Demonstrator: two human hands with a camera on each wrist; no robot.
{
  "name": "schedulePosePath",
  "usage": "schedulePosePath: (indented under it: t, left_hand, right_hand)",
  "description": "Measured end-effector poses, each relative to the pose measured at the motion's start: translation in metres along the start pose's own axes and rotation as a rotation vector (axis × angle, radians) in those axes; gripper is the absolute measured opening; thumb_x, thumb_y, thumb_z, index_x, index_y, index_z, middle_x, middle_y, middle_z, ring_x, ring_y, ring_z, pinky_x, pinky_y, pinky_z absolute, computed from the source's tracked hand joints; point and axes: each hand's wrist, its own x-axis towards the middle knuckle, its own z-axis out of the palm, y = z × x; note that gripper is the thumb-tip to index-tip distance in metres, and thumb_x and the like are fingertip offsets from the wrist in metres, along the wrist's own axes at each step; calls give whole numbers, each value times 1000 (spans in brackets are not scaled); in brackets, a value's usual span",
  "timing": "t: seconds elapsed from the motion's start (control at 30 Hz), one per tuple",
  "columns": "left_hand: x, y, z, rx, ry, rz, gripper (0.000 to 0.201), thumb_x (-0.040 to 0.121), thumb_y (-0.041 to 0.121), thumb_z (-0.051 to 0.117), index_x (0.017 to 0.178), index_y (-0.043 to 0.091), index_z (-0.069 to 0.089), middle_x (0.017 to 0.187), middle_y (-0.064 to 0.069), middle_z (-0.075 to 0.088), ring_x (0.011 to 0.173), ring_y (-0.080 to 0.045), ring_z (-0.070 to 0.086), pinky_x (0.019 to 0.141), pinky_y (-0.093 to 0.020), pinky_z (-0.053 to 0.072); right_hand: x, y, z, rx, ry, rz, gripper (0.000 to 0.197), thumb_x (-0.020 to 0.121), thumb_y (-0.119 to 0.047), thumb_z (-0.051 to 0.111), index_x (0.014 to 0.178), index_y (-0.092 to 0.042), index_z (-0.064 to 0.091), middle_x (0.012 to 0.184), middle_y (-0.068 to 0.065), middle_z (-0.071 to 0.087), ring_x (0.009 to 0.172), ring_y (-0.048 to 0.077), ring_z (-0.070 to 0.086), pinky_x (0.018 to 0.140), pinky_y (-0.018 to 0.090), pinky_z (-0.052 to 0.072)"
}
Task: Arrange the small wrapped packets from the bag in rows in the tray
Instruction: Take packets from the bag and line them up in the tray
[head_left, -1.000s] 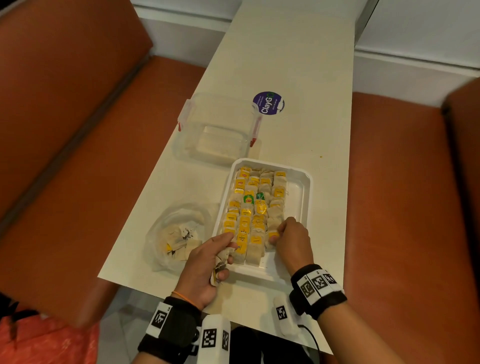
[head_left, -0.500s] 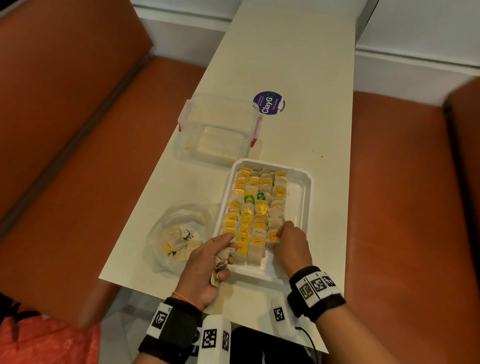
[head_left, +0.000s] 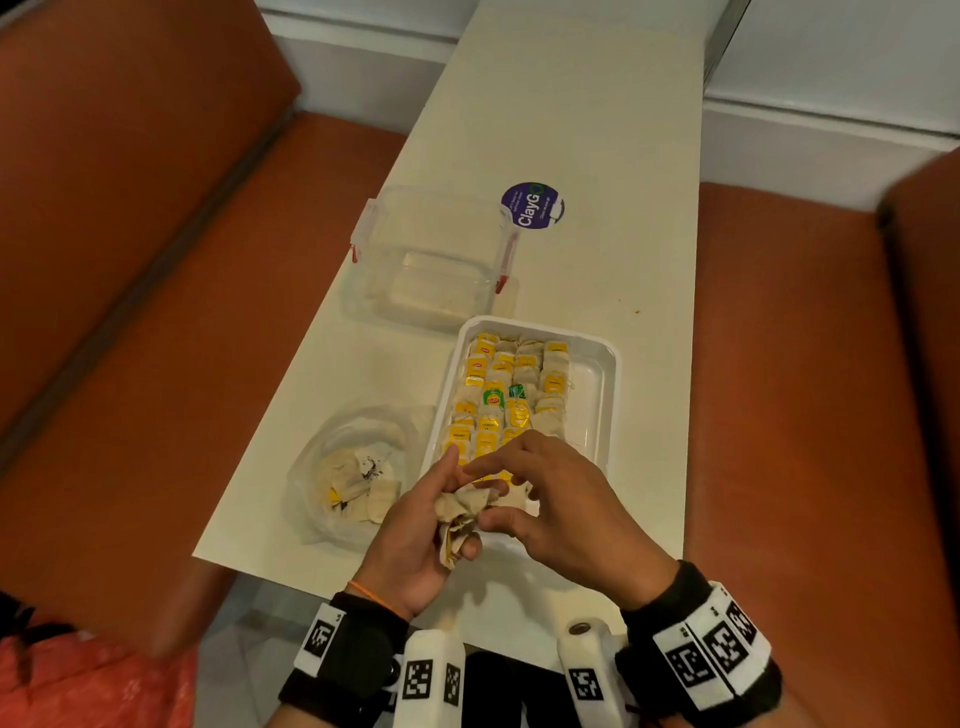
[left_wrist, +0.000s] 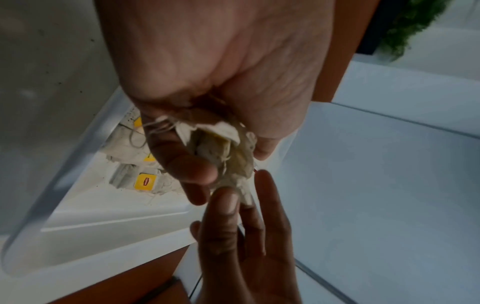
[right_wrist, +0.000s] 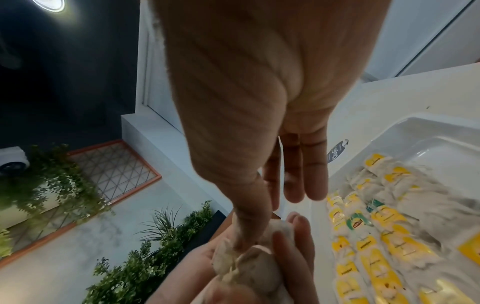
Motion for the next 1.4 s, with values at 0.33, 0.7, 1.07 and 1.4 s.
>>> schedulePosePath:
  t: [0.33, 0.7, 1.07, 1.4]
  left_hand:
    - [-3, -7, 0, 154, 22, 24, 69, 97, 58, 60, 127, -4, 64, 96, -17, 69, 68, -21, 64, 36, -23, 37]
    - [-3, -16, 5, 380, 109, 208, 37, 80, 28, 86, 104, 3, 77, 86, -8, 73, 65, -15, 59, 40, -22, 33]
    - [3, -22, -9, 475, 210, 186, 20, 88, 25, 82, 102, 12, 81, 91, -9, 76, 68, -17, 59, 43, -24, 33]
    - [4, -21, -20, 446, 259, 168, 14, 91, 21, 79, 99, 10, 80, 91, -11, 76, 67, -15, 58, 44, -24, 32]
  right_hand:
    - [0, 3, -13, 397, 27, 209, 6, 95, -29, 74, 94, -29, 80, 88, -12, 78, 83, 6, 72, 81, 28, 58]
    - [-4, 21, -12, 753, 81, 479, 19, 97, -28, 72, 98, -11, 80, 88, 11, 79, 78, 20, 74, 73, 33, 61]
    - [-2, 76, 19, 332, 161, 553, 7, 93, -25, 77, 87, -23, 80, 77, -7, 76, 73, 13, 69, 72, 24, 55]
    - [20, 95, 51, -30, 34, 624, 17, 99, -13, 55, 101, -12, 72, 104, 9, 73, 94, 27, 64, 83, 32, 51]
